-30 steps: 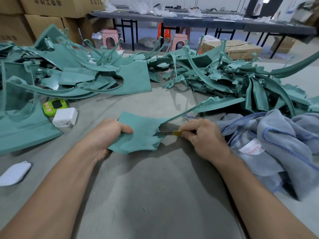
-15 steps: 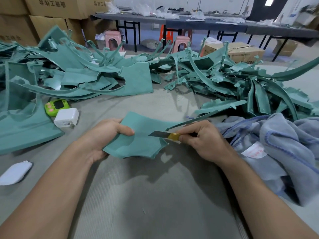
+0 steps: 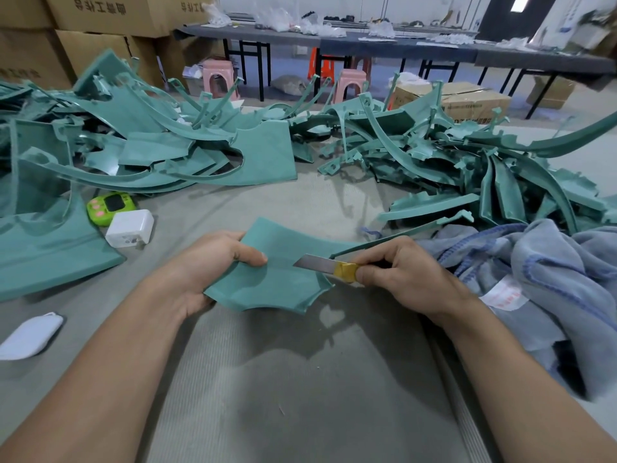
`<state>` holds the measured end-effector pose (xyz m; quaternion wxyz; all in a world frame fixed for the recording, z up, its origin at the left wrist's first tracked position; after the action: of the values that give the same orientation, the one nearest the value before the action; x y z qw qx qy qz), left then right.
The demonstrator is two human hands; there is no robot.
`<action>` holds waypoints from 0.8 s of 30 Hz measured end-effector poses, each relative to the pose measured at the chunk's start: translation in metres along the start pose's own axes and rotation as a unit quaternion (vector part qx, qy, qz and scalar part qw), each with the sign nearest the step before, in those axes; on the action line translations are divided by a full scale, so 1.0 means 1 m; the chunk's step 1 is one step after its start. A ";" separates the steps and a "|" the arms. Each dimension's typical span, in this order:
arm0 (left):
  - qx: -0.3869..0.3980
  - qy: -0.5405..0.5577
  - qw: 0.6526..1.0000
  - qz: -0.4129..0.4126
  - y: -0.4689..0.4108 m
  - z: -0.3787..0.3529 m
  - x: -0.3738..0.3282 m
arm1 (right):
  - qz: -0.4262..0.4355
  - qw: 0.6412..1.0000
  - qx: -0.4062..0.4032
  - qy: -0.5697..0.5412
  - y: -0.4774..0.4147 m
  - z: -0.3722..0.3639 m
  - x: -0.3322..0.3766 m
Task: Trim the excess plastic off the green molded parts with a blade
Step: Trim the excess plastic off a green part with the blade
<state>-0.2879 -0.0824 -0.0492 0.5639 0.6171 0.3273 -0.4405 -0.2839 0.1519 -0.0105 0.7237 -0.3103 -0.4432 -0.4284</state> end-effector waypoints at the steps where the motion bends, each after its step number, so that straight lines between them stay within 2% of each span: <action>1: 0.000 0.003 1.000 -0.001 0.000 0.000 0.000 | -0.005 1.000 -0.006 0.000 0.000 0.001 -0.001; 5: -0.005 0.014 1.000 -0.004 0.000 0.002 -0.001 | -0.037 0.999 -0.039 0.010 0.001 0.007 -0.010; 11: 0.012 0.016 1.000 -0.002 -0.001 0.001 0.002 | -0.041 0.999 0.026 0.007 0.003 -0.006 -0.004; 16: 0.024 0.033 0.999 -0.006 -0.002 -0.001 0.001 | -0.034 0.994 -0.096 0.046 0.003 0.010 -0.007; 21: 0.050 0.047 0.998 -0.008 0.001 -0.007 -0.001 | -0.013 0.994 -0.088 -0.057 0.007 0.009 0.003; 24: 0.046 0.054 0.997 -0.008 0.001 -0.006 -0.002 | -0.010 0.996 -0.043 -0.076 0.007 0.003 0.005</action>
<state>-0.2862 -0.0766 -0.0472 0.5126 0.6626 0.3418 -0.4259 -0.2774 0.1561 -0.0047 0.6697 -0.3685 -0.4810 -0.4295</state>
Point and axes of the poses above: each hand's wrist, its own y-axis away from the middle knuckle, its own z-axis out of the back of the hand, x = y × z, the point moved 9 cm from there along -y, towards the middle knuckle, and after that the axes turned 5 degrees about -y, right-handed, at the moved point
